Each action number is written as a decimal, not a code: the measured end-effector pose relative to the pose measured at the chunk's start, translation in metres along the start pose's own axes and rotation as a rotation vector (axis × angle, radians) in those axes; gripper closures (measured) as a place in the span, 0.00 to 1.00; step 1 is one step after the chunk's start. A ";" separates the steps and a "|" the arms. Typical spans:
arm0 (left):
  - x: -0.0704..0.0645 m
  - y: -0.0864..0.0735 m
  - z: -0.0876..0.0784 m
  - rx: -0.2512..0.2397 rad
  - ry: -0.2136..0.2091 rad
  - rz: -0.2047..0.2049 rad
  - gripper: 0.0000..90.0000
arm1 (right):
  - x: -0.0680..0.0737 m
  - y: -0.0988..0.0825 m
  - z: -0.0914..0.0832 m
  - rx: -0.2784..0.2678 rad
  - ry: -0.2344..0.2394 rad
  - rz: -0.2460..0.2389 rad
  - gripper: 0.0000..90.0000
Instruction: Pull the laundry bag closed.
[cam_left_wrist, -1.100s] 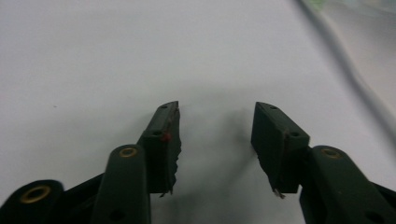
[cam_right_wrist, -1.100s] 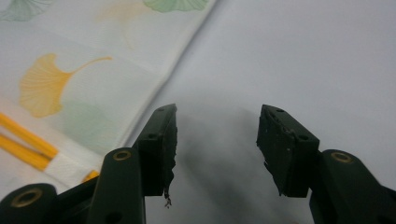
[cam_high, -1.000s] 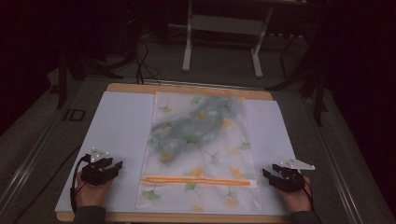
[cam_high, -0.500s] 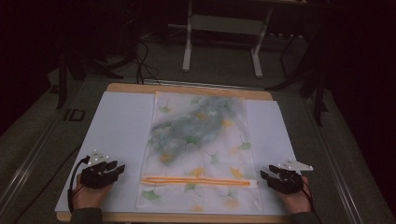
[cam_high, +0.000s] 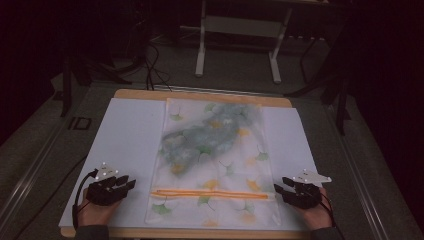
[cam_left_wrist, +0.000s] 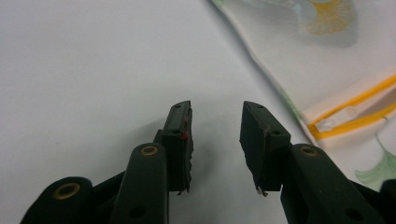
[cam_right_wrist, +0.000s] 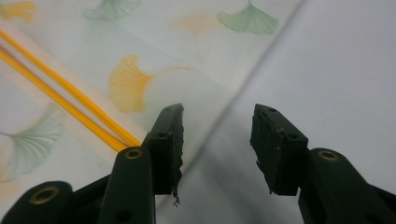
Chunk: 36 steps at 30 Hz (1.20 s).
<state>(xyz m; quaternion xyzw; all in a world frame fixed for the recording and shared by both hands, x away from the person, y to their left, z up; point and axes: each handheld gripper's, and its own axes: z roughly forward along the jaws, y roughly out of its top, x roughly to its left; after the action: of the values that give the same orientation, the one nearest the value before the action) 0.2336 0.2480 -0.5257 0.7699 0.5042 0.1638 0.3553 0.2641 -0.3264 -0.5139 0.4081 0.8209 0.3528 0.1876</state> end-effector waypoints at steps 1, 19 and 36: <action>-0.001 0.000 -0.001 0.000 -0.002 0.000 0.71 | 0.002 0.002 0.000 -0.004 0.015 -0.004 0.60; -0.003 -0.004 -0.003 -0.001 -0.049 -0.002 0.70 | 0.034 0.052 0.015 -0.022 0.134 -0.135 0.60; -0.002 -0.003 -0.005 -0.003 -0.066 -0.001 0.71 | 0.068 0.083 0.041 -0.012 0.271 -0.240 0.66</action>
<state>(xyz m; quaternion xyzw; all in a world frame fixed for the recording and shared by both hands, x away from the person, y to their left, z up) 0.2276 0.2486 -0.5245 0.7742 0.4921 0.1388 0.3730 0.2925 -0.2200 -0.4826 0.2548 0.8794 0.3843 0.1185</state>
